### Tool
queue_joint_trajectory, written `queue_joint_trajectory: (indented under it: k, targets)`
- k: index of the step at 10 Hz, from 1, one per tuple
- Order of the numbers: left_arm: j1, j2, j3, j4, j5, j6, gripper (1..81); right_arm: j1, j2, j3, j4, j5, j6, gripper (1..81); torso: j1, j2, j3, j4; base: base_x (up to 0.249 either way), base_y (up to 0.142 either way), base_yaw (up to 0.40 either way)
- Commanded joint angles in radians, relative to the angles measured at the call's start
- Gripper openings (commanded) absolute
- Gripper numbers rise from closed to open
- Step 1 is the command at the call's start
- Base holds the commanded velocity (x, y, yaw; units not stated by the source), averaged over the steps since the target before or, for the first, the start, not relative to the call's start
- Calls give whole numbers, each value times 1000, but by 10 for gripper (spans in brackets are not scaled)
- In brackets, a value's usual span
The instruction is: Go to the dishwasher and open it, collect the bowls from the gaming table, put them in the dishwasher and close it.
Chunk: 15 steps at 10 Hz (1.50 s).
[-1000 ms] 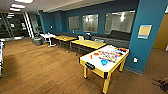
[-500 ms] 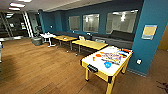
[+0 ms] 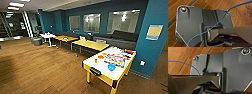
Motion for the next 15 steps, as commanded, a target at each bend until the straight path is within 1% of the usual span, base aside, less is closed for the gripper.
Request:
queue_joint_trajectory:
  k: [1, 5, 7, 15]
  targets:
    - [-35, -3, 11, 10, 48, 7, 811, 38, -1, 11, -14, -41, -2, 811, 0, 0, 0, 0, 170, 65, 0]
    - [-35, 0, 13, 12, 42, 7, 811, 38, -1, 11, -15, -39, -2, 811, 0, 0, 0, 0, 168, 65, 0]
    - [-35, 2, 19, 12, 42, 7, 811, 40, 1, 11, -28, -41, -1, 811, 0, 0, 0, 0, 168, 64, 0]
    - [-33, 8, 26, 12, 41, 7, 811, 38, -5, 11, -43, -41, -2, 811, 0, 0, 0, 0, 156, 0, 0]
